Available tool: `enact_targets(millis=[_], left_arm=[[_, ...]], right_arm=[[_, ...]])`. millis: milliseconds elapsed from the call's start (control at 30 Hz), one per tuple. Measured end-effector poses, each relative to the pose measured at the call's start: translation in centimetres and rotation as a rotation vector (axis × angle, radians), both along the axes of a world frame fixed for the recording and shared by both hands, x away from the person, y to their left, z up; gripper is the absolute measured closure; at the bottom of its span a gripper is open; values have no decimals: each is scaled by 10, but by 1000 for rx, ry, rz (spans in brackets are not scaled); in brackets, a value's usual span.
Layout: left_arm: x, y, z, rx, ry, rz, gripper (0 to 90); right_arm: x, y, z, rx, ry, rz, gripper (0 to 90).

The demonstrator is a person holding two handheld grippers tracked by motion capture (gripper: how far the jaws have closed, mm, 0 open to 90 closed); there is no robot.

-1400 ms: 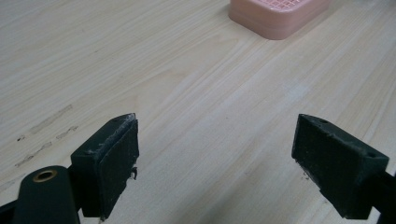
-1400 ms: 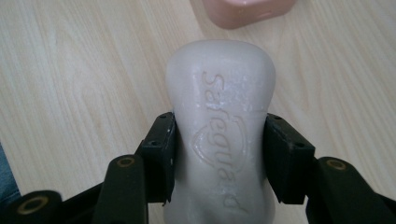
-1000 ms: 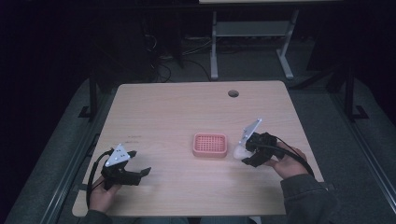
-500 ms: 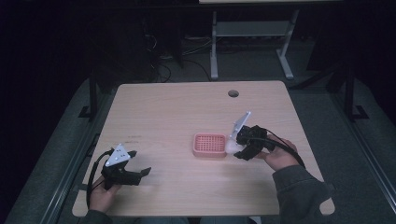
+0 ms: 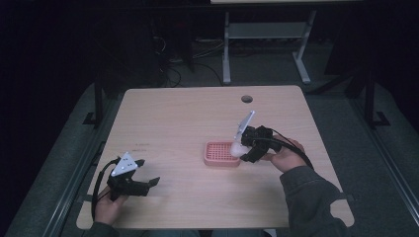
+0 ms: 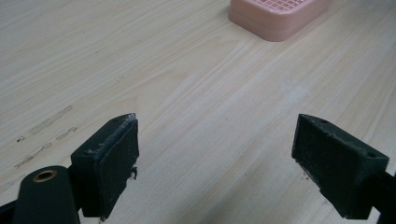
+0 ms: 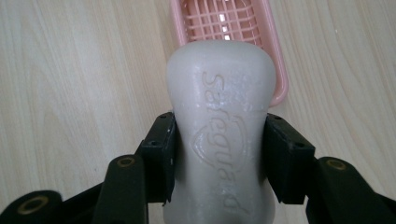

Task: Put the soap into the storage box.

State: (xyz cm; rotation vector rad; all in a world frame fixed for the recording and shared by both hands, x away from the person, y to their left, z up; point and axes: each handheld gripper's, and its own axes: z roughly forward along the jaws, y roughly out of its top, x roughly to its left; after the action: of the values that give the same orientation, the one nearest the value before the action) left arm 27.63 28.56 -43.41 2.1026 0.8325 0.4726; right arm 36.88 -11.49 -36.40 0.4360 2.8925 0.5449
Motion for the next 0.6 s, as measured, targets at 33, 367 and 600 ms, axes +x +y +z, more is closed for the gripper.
enact_targets(millis=[33, 367, 600], left_arm=[[0, 1, 0, 8, 1, -3, 145], [0, 1, 0, 6, 1, -4, 145], [0, 1, 0, -6, 0, 4, 145]], right_arm=[[1, 1, 0, 3, 2, 1, 489], [13, 15, 1, -12, -1, 15, 489], [21, 27, -3, -4, 8, 34, 489]])
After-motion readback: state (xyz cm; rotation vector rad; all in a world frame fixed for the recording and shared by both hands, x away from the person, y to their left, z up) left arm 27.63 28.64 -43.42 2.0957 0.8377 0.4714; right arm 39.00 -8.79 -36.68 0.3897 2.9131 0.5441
